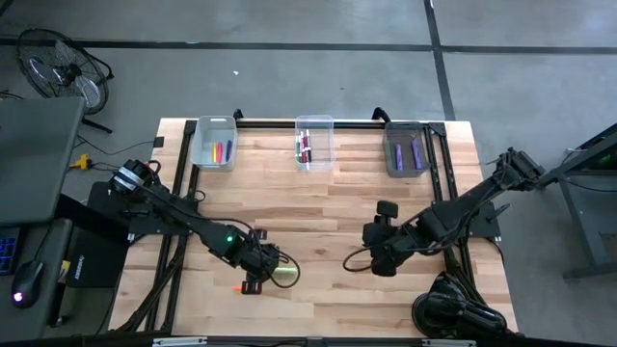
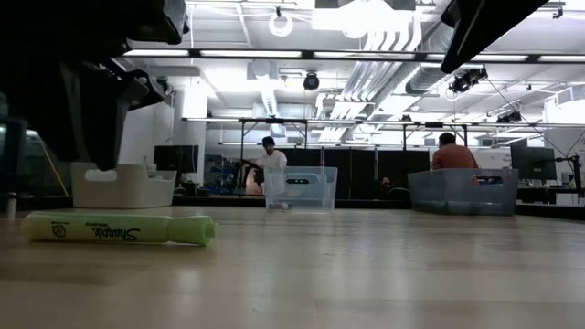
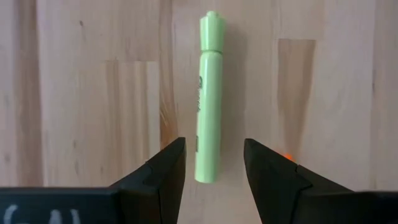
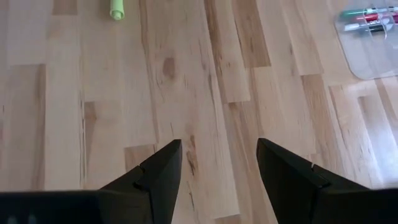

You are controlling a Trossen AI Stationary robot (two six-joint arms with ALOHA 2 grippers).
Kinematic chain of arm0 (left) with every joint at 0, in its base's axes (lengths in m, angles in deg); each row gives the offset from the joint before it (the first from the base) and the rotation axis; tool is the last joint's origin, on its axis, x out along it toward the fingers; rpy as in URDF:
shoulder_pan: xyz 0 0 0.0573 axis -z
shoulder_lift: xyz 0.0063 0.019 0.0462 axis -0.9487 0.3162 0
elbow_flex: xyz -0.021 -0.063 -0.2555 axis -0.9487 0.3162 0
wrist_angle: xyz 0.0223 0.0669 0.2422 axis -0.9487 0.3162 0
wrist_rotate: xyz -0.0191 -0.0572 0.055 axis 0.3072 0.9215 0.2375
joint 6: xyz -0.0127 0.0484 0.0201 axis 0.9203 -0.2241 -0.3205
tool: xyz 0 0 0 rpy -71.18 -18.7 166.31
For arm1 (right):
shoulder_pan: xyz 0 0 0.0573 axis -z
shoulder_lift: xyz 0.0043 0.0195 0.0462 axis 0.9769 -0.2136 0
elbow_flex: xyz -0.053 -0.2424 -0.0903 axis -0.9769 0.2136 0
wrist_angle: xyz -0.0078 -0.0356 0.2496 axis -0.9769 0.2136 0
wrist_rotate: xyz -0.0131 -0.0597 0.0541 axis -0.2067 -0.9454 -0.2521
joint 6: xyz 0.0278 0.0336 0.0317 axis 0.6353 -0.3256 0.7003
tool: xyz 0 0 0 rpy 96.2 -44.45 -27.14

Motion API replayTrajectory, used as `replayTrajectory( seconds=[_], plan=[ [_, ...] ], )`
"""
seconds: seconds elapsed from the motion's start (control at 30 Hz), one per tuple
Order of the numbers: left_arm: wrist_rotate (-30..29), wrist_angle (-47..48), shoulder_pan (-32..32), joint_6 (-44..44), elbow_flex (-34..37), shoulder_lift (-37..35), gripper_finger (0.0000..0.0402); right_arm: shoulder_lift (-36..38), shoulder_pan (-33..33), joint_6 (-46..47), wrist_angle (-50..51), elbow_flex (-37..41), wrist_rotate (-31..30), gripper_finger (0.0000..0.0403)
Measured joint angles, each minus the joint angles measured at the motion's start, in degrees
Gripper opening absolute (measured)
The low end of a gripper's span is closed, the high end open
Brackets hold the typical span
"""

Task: Pick & Place Markers
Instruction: Put the light green highlighter pen into the black bin

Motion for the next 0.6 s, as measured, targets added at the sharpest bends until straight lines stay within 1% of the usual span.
replayTrajectory(
  seconds=[0.1, 0.3, 0.43, 0.5, 0.6],
  plan=[
    [-0.8, -0.2, 0.0, -1.1, 0.0, 0.0, 0.0159, 0.0, -0.9, 1.1, 0.0, 0.0, -0.5, 0.0197],
    [-0.5, -0.3, 0.0, -1.9, 0.0, 0.0, 0.0159, 0.0, -2.4, 2.7, 0.0, 0.0, -1.7, 0.0197],
    [-0.2, -0.3, 0.0, -2.8, 0.1, 2.7, 0.0159, 0.0, -2.8, 3.6, 0.0, 0.0, -2.2, 0.0197],
    [0.9, -0.4, 0.0, -3.6, 0.0, 3.6, 0.0159, 0.0, -2.8, 3.6, 0.0, 0.0, -2.2, 0.0197],
    [0.9, -0.2, 0.0, -2.2, 0.1, 5.6, 0.0159, 0.0, -2.8, 3.7, 0.0, 0.0, -2.1, 0.0197]
  ],
)
